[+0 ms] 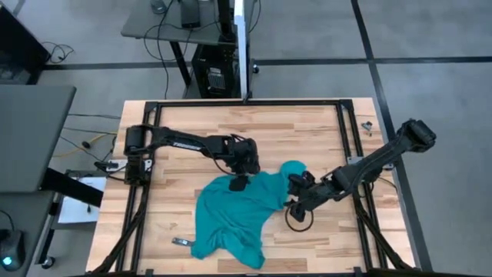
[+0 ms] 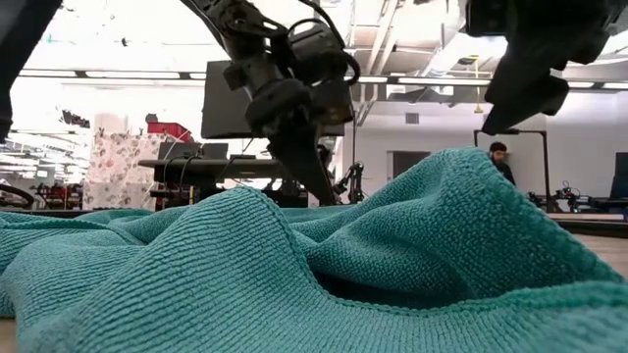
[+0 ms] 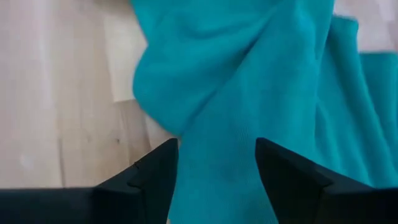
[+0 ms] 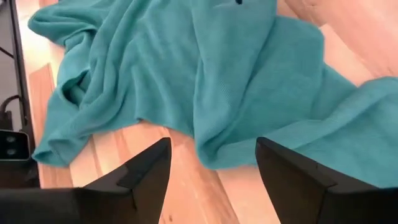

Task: Roll towel
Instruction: Prepare the towel

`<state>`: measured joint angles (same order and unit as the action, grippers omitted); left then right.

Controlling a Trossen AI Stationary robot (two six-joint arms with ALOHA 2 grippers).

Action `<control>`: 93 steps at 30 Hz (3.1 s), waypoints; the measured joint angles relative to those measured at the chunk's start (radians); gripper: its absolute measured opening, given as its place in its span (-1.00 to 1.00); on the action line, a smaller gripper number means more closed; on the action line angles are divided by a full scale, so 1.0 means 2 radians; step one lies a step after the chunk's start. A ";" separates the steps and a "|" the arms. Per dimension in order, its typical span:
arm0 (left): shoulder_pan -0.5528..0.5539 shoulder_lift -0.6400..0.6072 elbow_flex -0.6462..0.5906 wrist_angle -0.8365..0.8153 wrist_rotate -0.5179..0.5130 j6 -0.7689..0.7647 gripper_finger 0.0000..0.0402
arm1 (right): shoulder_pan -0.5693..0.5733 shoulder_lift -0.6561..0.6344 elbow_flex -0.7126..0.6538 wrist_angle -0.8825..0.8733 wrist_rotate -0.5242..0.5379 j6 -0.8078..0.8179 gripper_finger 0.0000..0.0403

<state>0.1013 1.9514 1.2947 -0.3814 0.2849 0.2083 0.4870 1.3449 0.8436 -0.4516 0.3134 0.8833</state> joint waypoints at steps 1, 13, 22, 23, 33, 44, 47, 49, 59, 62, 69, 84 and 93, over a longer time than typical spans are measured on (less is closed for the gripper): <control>0.000 0.005 0.000 0.000 0.000 0.001 -0.04 | 0.000 0.000 0.000 0.002 0.000 0.000 0.12; 0.002 0.032 0.000 0.003 -0.014 0.000 -0.05 | 0.003 0.009 0.000 0.000 0.000 0.000 0.10; 0.019 0.023 -0.001 -0.006 -0.020 0.008 -0.60 | -0.010 0.009 0.000 -0.007 0.000 -0.038 0.10; 0.021 0.023 -0.001 -0.008 -0.019 0.008 -0.71 | -0.013 0.009 0.000 -0.008 0.000 -0.040 0.10; 0.024 0.023 -0.001 -0.005 -0.007 -0.001 -0.90 | -0.022 0.009 0.000 -0.025 0.001 -0.055 0.10; 0.015 0.023 -0.001 0.014 -0.012 0.027 -0.34 | -0.022 0.009 0.000 -0.027 0.000 -0.053 0.10; 0.015 0.023 -0.001 0.012 -0.036 0.034 -0.23 | -0.022 0.009 0.000 -0.029 0.000 -0.053 0.10; 0.015 0.023 -0.005 0.010 -0.047 0.035 -0.22 | -0.022 0.009 0.000 -0.029 0.000 -0.053 0.10; 0.011 0.022 -0.011 -0.021 -0.050 0.085 -0.71 | -0.022 0.009 0.000 -0.033 0.000 -0.053 0.10; 0.010 0.022 -0.011 -0.022 -0.048 0.096 -0.94 | -0.023 0.009 0.000 -0.034 0.000 -0.053 0.10; 0.014 0.008 0.008 -0.082 -0.090 0.068 -1.00 | -0.026 0.009 0.000 -0.034 0.000 -0.044 0.10; 0.180 -0.143 0.022 -0.149 -0.194 -0.026 -1.00 | -0.105 -0.003 0.000 -0.035 -0.017 -0.065 0.10; 0.277 -0.101 0.021 -0.226 -0.197 -0.081 -1.00 | -0.161 -0.003 0.000 -0.032 -0.039 -0.113 0.10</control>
<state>0.6561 1.7489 1.3365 -0.8337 -0.1082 0.0467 0.1640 1.3396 0.8440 -0.5156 0.2345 0.6570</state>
